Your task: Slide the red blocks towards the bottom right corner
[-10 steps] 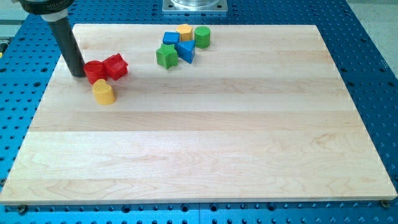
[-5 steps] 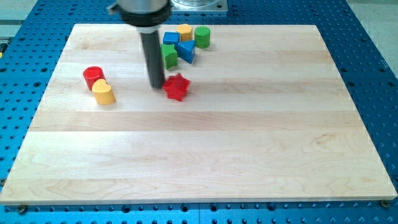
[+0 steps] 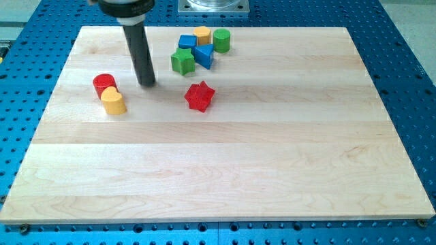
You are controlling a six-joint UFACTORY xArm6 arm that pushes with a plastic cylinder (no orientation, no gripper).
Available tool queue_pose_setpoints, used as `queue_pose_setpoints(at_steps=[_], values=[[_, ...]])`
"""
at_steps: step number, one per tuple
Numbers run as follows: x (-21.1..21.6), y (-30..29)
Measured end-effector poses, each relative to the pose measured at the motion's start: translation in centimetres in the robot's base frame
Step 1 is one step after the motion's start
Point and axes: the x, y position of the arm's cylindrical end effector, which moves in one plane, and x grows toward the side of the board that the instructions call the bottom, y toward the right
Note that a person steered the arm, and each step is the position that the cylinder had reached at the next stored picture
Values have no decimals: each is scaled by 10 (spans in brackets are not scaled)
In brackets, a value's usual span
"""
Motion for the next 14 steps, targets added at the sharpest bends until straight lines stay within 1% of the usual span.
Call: queue_pose_setpoints(at_steps=[1, 2, 3, 4, 5, 6, 7, 8, 9, 10, 11, 12, 13, 14], values=[[-26, -82], [27, -141], [61, -94], [73, 41], [56, 82], [33, 18], [28, -33], [-11, -56], [-30, -31], [64, 47], [99, 101], [78, 67], [86, 145], [103, 191]])
